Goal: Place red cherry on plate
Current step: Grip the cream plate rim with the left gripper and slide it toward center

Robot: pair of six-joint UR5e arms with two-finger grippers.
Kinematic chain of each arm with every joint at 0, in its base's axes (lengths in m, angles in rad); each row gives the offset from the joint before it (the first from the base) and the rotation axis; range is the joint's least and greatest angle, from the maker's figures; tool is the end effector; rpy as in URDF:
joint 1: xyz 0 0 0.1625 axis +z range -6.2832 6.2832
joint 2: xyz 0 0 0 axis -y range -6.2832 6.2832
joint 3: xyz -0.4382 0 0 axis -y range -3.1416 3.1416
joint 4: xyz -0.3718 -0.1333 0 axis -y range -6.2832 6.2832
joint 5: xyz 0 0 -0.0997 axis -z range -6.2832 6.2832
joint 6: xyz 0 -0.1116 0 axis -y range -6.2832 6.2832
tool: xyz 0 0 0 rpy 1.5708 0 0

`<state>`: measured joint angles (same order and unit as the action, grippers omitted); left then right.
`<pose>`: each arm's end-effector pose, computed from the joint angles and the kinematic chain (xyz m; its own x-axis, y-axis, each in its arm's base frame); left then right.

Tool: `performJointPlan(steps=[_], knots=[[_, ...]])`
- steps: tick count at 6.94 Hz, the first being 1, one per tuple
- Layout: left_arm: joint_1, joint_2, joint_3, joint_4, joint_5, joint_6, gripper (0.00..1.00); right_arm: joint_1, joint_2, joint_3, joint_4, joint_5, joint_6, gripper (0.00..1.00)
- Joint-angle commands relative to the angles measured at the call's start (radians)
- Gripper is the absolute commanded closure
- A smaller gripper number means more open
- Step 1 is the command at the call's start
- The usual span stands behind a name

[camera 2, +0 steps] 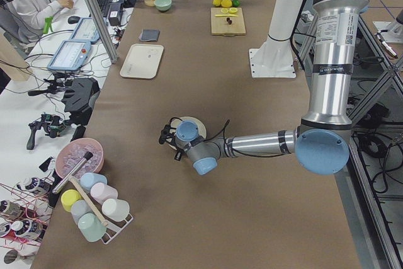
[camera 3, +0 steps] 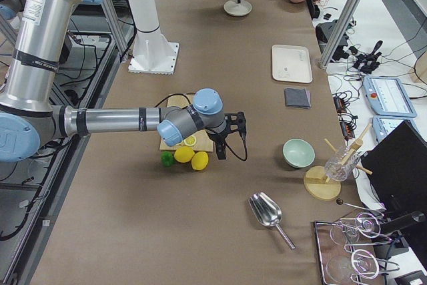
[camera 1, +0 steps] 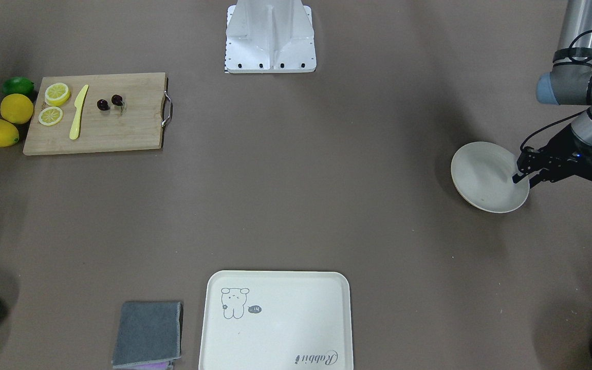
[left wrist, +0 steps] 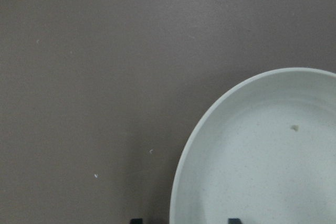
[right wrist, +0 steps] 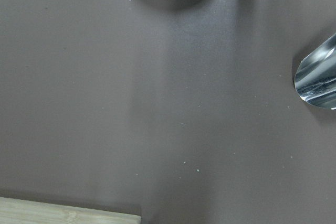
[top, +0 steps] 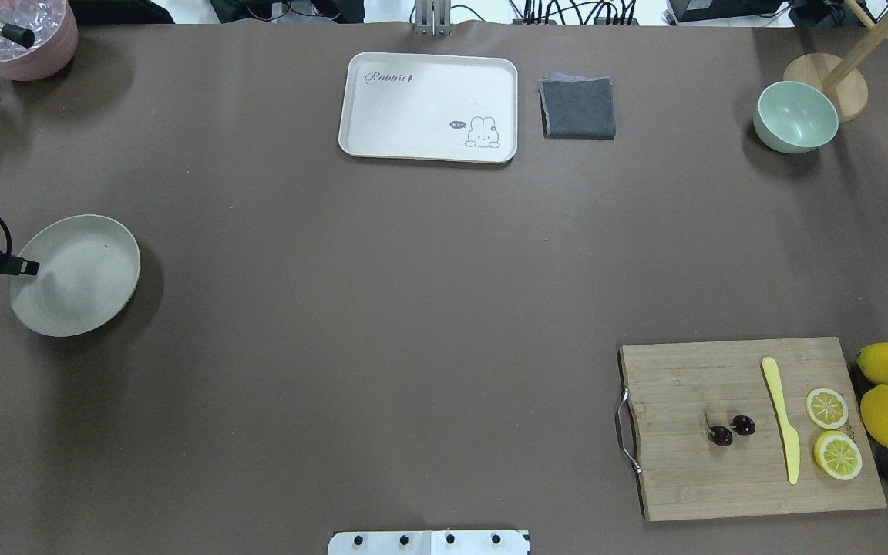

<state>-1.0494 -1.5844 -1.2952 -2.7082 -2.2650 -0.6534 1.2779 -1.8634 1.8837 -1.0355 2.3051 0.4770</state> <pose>0.1928 -0.4599 0.6754 0.5289 0.3045 -0.7922 0.0030 0.9328 0.3605 -0.0519 -0.3747 0.5923 0.6533 -0.1176 0.7479 -0.0615 0.9764 0.2072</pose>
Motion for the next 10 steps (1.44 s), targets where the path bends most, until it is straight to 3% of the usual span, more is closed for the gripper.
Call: performJointPlan(steps=[1,2,3,4,5,7,8,10], knots=[[0.000,0.001,-0.007,-0.001,-0.002,-0.002,1.00,0.000,0.000,0.000,0.000,0.000,0.000,0.00],[0.000,0.003,-0.039,-0.001,-0.030,-0.011,1.00,0.000,0.000,0.000,0.002,0.000,-0.001,0.00],[-0.003,-0.002,-0.100,0.004,-0.109,-0.097,1.00,0.000,0.000,0.000,0.005,0.000,0.000,0.00],[-0.007,-0.014,-0.193,0.014,-0.129,-0.256,1.00,0.000,-0.002,0.000,0.018,0.002,0.000,0.00],[-0.003,-0.057,-0.252,0.037,-0.126,-0.346,1.00,0.000,-0.002,0.000,0.029,0.003,-0.001,0.00],[0.040,-0.199,-0.260,0.048,-0.123,-0.447,1.00,0.000,-0.007,0.000,0.046,0.000,-0.001,0.00],[0.108,-0.298,-0.262,0.101,-0.043,-0.573,1.00,0.000,-0.007,0.000,0.046,0.003,0.000,0.00],[0.361,-0.434,-0.271,0.314,0.222,-0.608,1.00,0.000,-0.007,0.000,0.046,0.005,0.000,0.00]])
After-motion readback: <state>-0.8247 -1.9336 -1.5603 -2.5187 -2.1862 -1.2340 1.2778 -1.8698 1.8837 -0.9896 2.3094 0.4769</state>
